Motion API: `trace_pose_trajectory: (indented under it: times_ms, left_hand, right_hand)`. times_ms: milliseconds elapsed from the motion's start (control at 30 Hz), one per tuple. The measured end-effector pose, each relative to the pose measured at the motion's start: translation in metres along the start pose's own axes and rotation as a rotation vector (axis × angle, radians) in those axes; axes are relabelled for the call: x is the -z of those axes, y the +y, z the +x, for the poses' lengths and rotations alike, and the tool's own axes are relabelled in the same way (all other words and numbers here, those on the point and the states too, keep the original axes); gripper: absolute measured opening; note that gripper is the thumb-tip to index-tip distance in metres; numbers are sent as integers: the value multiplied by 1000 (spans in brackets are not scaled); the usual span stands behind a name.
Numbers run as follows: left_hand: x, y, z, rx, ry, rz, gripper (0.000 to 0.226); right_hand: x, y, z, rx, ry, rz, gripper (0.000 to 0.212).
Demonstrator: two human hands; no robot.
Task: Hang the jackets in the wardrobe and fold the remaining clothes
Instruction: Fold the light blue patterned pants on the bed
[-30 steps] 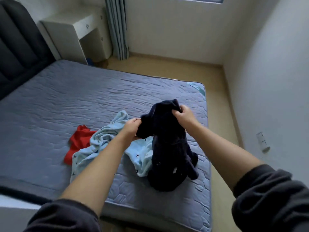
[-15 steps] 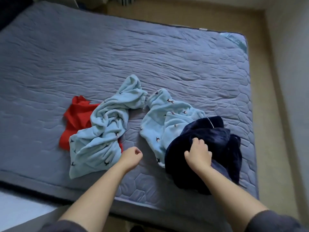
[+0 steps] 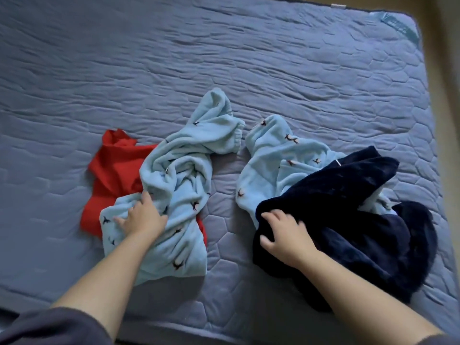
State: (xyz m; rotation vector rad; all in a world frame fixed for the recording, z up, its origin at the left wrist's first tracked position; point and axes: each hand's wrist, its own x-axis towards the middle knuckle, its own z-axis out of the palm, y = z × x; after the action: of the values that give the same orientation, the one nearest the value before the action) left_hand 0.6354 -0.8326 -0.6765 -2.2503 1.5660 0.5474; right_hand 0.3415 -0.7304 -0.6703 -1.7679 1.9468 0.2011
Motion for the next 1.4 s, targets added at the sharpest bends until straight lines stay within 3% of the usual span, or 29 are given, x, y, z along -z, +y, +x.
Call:
trace_pose_trajectory:
  times_ms: [67,100,200,233,300,333,533,633,800,967,1067,1233,1400]
  left_hand:
    - [-4,-6,5,-58,-18,69,66]
    - [-6,-7,7,-95,-25,52,72]
    - [-13,0,3,-154,-140,44,99]
    - [-17,3,0,-179,-114,108,87]
    - [-17,10,-3,-243,58,204,35]
    - [-14,14,-6,-270,135,181,21]
    - [35,63,-39,-538,188,-532,29]
    - [48,93,-41,-609,146,-654,30]
    - [3,102,-13,-585,87,-510,46]
    - [-33,84,0,-521,84,-645,26]
    - [-28,81,1,-534,65,-676,23]
    - [2,61,6,-513,70,-762,9]
    - [50,13,-4,-499,308,-912,38]
  right_hand:
    - [14,2,7,-78,280,-54,53]
    - [22,8,9,-148,368,-71,55]
    - [32,32,7,-334,269,-122,70]
    - [33,38,5,-372,226,-129,75]
    - [35,43,2,-438,203,-94,87]
    - [37,46,0,-491,203,-55,93]
    - [45,94,-11,-991,166,412,117]
    - [33,124,-6,-1164,92,711,123]
    - [-15,165,9,-1043,44,1072,111]
    - [-28,166,22,-1031,138,1144,63]
    - [-22,134,38,-934,71,1130,42]
    - [-5,65,80,-789,64,1164,39]
    - [4,-47,123,-638,-36,1263,39]
